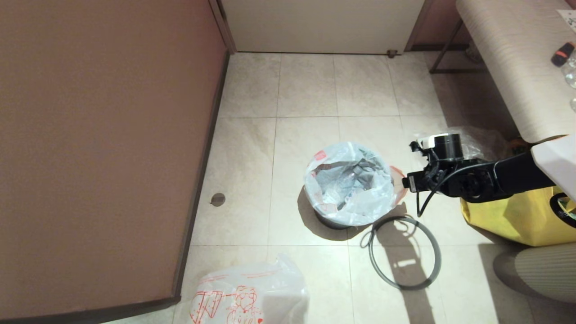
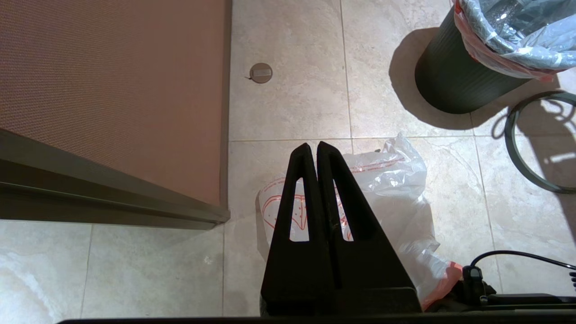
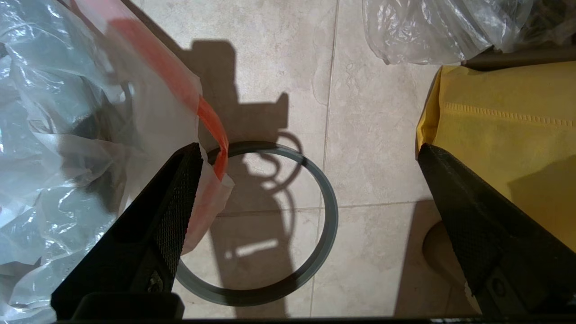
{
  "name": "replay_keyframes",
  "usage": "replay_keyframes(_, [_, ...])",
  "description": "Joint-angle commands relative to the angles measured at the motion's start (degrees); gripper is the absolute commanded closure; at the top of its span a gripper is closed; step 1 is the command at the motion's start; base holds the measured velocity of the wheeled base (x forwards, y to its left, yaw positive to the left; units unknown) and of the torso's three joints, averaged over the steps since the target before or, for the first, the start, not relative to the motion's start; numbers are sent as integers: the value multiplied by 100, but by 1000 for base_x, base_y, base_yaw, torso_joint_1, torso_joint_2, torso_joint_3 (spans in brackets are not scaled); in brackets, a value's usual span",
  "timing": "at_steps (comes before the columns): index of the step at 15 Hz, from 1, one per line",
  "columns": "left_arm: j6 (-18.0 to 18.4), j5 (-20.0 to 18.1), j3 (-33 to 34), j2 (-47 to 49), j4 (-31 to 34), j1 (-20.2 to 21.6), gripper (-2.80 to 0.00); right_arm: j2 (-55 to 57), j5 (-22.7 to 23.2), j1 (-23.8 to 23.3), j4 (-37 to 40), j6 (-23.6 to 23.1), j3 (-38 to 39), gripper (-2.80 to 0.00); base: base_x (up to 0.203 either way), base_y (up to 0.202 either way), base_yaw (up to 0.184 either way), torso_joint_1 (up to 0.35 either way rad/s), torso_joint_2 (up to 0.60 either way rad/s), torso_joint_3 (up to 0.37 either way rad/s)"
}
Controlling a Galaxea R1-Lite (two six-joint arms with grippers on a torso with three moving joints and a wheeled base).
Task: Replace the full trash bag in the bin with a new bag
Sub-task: Place the trash bag on the floor
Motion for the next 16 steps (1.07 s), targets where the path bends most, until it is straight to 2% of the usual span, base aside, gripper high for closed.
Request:
replay_keyframes(1, [1,1,2,7,4,2,0,95,-11,-2,-7,-5,-106,-280,0,0,0,0,0,0])
replay_keyframes(7, [1,3,2,7,4,2,0,312,-2,-40,8,-38,-469,-280,0,0,0,0,0,0])
replay_keyframes(16, [1,3,2,7,4,2,0,480,7,-111,-7,-29,-463,-280,0,0,0,0,0,0])
